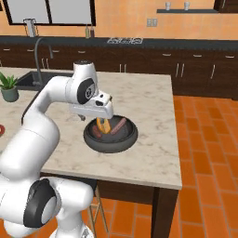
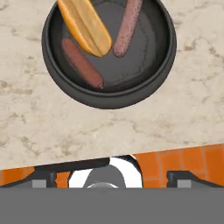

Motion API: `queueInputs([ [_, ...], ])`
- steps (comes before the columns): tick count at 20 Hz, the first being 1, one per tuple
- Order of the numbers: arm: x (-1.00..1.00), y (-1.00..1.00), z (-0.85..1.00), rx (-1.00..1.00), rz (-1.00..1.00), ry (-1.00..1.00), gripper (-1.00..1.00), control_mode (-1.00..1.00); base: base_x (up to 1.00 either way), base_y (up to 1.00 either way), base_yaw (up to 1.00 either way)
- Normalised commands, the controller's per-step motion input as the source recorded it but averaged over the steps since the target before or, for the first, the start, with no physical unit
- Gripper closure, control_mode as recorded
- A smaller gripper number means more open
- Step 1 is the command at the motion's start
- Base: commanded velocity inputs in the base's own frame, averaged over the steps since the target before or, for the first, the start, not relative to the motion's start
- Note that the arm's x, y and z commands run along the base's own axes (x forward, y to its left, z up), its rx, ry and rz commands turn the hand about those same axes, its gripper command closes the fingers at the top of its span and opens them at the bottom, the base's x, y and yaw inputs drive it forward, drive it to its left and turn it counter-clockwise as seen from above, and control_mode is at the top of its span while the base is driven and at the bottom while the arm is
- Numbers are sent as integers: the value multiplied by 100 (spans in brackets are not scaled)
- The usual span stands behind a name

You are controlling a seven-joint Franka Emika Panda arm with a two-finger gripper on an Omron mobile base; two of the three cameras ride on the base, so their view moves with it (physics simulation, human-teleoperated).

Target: Place one bun and one sausage from the bowl on each plate.

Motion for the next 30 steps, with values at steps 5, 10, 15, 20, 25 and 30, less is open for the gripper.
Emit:
queueInputs([
  [5,96,3,-58,2,11,5,-100,-100,0,0,0],
  [10,73,10,-82,0,7,5,-100,-100,0,0,0],
  [15,51,1,-76,1,5,3,-100,-100,0,0,0],
  [20,36,0,-33,2,2,4,-100,-100,0,0,0],
  [25,10,2,-33,2,1,4,-100,-100,0,0,0],
  [30,-8,17,-30,0,0,5,-100,-100,0,0,0],
])
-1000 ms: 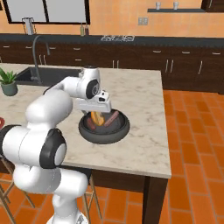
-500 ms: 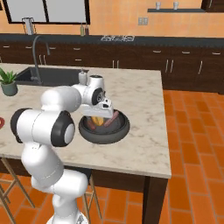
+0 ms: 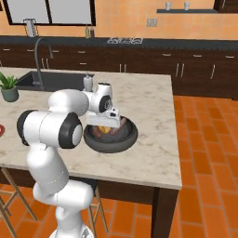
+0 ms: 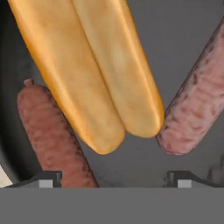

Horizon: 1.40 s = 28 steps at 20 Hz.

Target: Place one bun and one sausage from the bowl on each plate.

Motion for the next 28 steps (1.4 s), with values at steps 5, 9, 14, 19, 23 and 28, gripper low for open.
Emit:
queueInputs([
  [5,-25,4,-18,0,0,3,-100,-100,0,0,0],
  [9,-33,4,-31,0,0,4,-100,-100,0,0,0],
  [14,-26,0,-23,0,0,0,-100,-100,0,0,0],
  [19,-36,6,-29,0,0,0,-100,-100,0,0,0],
  [23,-46,17,-18,0,0,0,-100,-100,0,0,0],
  [28,9,0,-8,0,0,1,-100,-100,0,0,0],
])
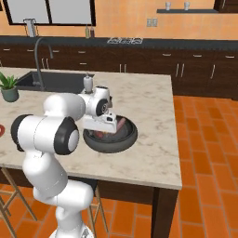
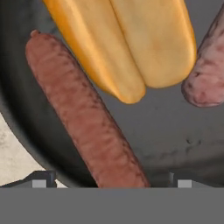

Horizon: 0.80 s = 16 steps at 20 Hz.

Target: Place one bun and one sausage from the bowl on each plate.

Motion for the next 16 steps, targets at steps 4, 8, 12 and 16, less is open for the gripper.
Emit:
queueInputs([
  [4,8,0,-18,0,0,2,-100,-100,0,0,0],
  [8,0,1,-6,-1,0,0,-100,-100,0,0,0],
  [12,0,0,0,0,0,0,100,-100,0,0,0],
  [16,0,0,0,0,0,0,100,-100,0,0,0],
])
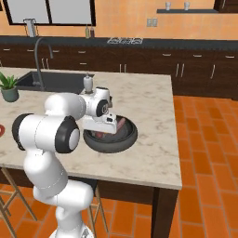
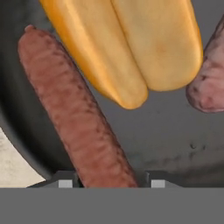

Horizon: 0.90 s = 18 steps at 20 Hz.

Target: Place one bun and one sausage from the bowl on each plate.

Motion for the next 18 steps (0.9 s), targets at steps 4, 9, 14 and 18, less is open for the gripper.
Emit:
queueInputs([
  [4,-1,0,0,0,0,0,100,-100,0,0,0],
  [9,-66,-3,48,0,0,-6,100,-100,0,0,0],
  [14,-52,-12,92,0,-7,-3,100,-100,0,0,0],
  [18,-84,-3,62,-1,-21,0,100,-100,0,0,0],
])
